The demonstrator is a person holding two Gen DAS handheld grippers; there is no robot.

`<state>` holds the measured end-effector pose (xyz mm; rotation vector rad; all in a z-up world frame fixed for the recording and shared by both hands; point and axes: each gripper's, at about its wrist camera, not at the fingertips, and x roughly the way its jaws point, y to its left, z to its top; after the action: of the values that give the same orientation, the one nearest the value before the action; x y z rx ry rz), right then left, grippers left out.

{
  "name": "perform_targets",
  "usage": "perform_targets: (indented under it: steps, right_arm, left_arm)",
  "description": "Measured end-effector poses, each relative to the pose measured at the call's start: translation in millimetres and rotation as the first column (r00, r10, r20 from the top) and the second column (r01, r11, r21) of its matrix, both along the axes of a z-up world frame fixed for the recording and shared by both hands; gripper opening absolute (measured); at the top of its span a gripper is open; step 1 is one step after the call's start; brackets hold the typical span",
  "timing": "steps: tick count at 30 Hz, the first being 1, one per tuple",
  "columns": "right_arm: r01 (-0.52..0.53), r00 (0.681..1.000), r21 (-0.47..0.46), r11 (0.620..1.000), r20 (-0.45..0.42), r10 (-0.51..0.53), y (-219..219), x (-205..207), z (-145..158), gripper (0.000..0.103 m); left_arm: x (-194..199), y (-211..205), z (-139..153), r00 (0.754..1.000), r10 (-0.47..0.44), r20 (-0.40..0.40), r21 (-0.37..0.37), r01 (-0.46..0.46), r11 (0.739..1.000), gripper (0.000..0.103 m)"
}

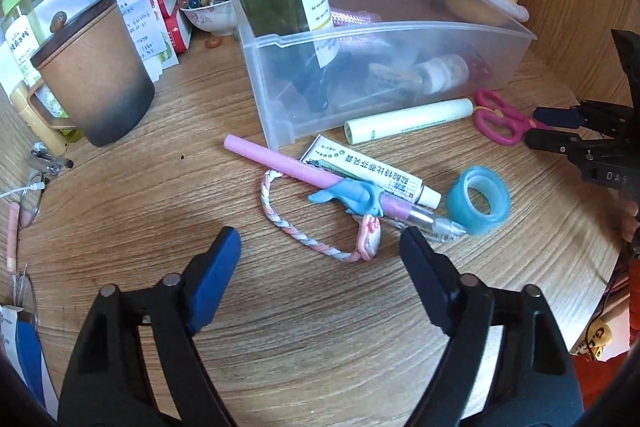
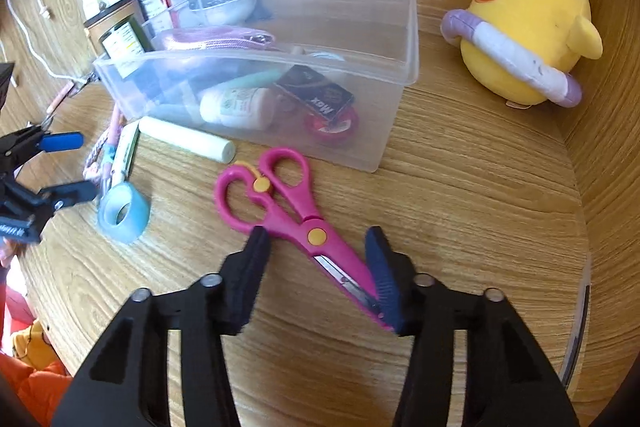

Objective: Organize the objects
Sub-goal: 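Grasp the braided pink-white cord with the left gripper while the right gripper grasps the pink scissors, then carry the cord and scissors into the clear box and open both grippers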

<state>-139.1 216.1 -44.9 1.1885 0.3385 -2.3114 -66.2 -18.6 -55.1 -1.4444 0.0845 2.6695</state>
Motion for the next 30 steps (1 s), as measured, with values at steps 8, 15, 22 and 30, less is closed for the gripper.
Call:
perform_targets:
  steps: [8,15,22,30]
  right_arm:
    - [-0.094,0.996,0.006,0.996,-0.011,0.094,-18,33,-3,0.02]
    - [-0.09,0.996,0.003,0.996,-0.008,0.09,-22,42,-4,0.02]
    - [-0.057,0.998,-0.013,0.998,-0.013,0.056,-29,31,-5,0.025]
    - [-0.034,0.998,0.008,0.999,-0.055,0.035,-36,36,-6,0.018]
  left_arm:
    - [9,1,2,0.999,0.016,-0.042,0.009,-0.016,1.0,0.055]
    - [25,5,3,0.998,0.001,-0.068,0.004,-0.001,1.0,0.018]
    - [36,-6,4,0.997,0.019,-0.07,0.031,-0.017,0.999,0.015]
    - [30,-8,30,0.99,0.023,-0.141,0.063,-0.014,0.998,0.015]
